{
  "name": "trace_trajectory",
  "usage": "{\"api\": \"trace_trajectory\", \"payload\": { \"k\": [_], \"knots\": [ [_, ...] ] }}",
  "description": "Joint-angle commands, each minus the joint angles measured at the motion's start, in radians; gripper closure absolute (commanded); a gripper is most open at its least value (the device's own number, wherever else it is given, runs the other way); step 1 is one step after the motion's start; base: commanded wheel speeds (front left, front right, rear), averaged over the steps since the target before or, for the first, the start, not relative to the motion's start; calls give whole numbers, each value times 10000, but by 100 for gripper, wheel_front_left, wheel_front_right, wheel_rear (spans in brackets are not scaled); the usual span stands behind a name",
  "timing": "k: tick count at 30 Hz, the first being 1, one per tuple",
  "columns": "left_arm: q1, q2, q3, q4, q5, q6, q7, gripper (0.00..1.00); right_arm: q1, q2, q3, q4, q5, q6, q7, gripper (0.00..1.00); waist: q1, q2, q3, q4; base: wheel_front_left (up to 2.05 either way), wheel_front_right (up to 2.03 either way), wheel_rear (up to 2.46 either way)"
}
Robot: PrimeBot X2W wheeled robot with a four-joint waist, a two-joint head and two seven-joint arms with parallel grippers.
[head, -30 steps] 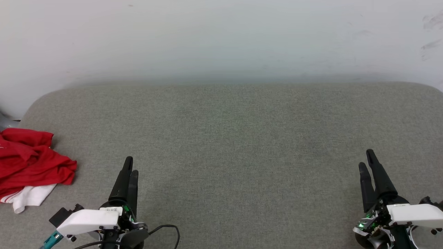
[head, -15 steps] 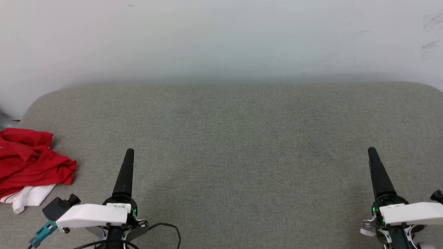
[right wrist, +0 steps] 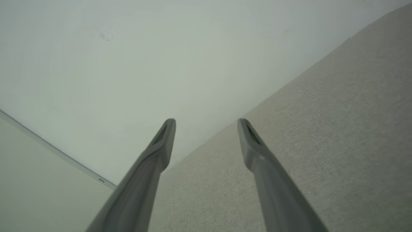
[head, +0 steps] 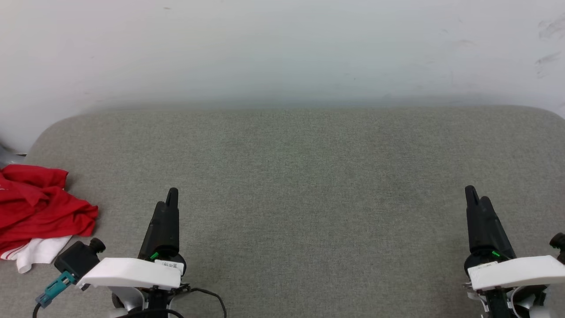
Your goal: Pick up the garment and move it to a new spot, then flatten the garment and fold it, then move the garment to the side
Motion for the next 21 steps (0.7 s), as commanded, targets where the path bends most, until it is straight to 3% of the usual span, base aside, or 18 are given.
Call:
{"api": "trace_trajectory", "payload": {
  "k": [1,10,21],
  "knots": [
    [-84,18,-61,-128,848,-43,-146,0,-14,9,39,-188,-939,0,-151,0,-1,0,-4,6,0,0,0],
    [-99,156,-256,157,2827,-42,-405,0,9,23,66,-133,-3049,0,-387,0,-1,0,-23,-7,0,0,0],
    [0,235,-184,135,5002,-46,-694,0,24,30,198,-264,-4729,0,-274,0,-1,0,-30,-28,0,0,0]
  ]
}}
